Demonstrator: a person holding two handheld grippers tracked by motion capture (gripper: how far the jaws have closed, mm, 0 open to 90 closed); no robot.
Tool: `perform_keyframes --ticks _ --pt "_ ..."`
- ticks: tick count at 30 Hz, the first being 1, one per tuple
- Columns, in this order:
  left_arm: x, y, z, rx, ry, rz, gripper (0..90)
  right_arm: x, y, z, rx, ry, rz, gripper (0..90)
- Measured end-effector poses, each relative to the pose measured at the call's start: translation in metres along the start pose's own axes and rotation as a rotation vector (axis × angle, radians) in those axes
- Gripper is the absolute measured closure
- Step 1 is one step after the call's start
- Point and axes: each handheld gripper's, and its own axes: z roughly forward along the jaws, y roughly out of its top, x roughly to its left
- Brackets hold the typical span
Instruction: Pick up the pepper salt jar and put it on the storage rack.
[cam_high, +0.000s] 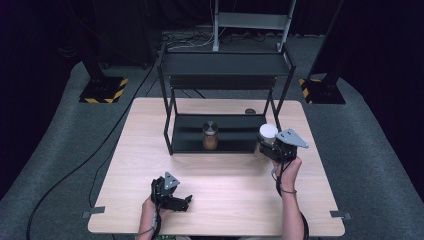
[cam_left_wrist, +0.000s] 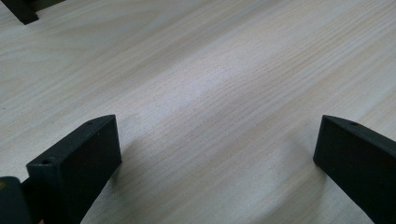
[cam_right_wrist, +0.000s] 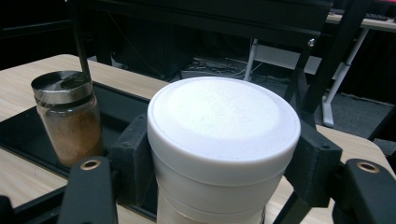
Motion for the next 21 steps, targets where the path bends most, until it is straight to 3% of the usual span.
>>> perform_keyframes --ticks 21 --pt "0.000 0.000 0.000 0.000 0.000 -0.001 0.2 -0.002 0.006 0.022 0.027 0.018 0.000 32.9"
